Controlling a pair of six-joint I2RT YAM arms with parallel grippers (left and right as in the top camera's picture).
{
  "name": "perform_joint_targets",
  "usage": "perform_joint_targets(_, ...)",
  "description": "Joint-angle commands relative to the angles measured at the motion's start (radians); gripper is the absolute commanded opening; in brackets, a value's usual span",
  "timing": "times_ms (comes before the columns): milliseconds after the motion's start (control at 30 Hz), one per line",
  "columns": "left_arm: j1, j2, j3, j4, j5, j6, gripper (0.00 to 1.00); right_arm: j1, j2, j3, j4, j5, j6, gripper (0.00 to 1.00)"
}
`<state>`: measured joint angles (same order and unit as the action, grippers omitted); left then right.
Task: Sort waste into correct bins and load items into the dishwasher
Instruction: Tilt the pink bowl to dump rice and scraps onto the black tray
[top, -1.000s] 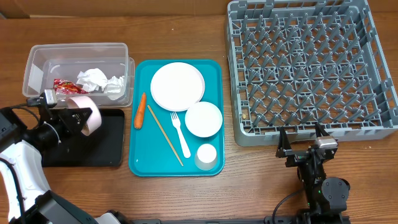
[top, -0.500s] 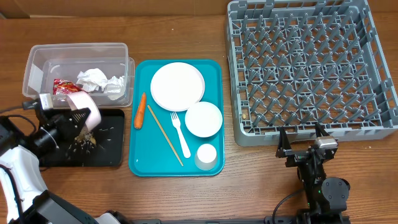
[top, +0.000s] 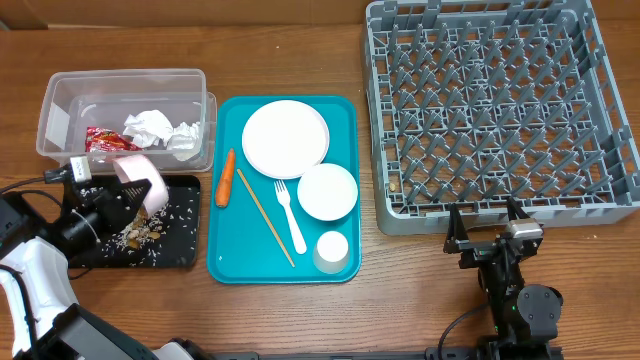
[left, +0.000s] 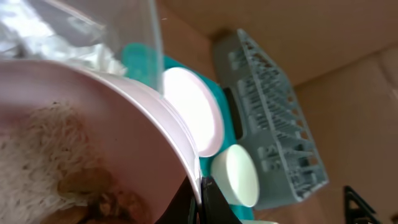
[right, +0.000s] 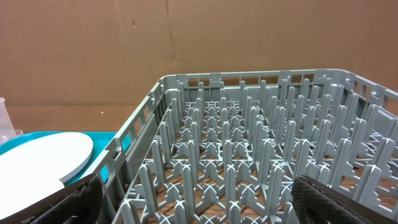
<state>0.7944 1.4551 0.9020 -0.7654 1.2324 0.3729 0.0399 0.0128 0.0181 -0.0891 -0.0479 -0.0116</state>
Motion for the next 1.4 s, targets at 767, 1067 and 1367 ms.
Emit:
perform_joint_targets(767,0.253,-0.004,-0.011,-0.430,0.349,0.474,0.04,-0.002,-0.010,-0.010,0.008,0.001,-0.004,1.00)
perform_joint_targets(1067,0.262,-0.004,-0.011,-0.498,0.349,0.503,0.04,-0.002,-0.010,-0.010,0.008,0.001,-0.004,1.00)
perform_joint_targets(1367,0.261,-0.001,-0.011,-0.453,0.346,0.460,0.04,-0.002,-0.010,-0.010,0.008,0.001,-0.004,1.00)
